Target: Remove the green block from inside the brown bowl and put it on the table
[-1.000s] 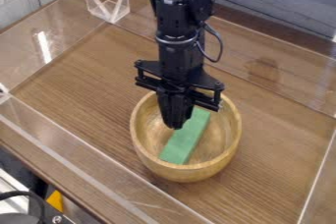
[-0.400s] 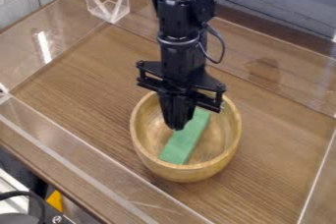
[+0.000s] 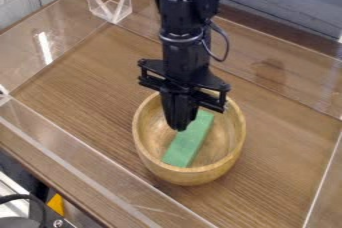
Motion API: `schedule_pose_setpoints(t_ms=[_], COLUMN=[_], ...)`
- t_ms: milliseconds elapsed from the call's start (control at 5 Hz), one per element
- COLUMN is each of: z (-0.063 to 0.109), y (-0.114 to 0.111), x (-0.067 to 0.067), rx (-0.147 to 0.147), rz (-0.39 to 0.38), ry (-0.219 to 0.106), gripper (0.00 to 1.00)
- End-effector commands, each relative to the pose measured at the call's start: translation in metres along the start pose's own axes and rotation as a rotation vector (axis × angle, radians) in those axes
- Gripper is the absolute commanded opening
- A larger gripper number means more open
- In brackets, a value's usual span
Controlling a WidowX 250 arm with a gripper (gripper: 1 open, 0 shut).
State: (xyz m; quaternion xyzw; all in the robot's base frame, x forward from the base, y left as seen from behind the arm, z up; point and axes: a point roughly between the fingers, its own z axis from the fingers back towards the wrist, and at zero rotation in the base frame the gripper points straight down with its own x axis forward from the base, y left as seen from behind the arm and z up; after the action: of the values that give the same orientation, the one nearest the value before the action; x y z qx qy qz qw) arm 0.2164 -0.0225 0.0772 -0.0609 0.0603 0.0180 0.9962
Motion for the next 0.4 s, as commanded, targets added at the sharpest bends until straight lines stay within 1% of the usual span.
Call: schedule_pose_setpoints(t_ms=[0,200], z=[0.018,0.0186], y=[0.0016,0.0036], x=[0.007,0.0054], rx=[-0.011,-0.014], rz=[0.005,0.008], ry=[-0.064,-0.063], gripper=[0.0,0.0])
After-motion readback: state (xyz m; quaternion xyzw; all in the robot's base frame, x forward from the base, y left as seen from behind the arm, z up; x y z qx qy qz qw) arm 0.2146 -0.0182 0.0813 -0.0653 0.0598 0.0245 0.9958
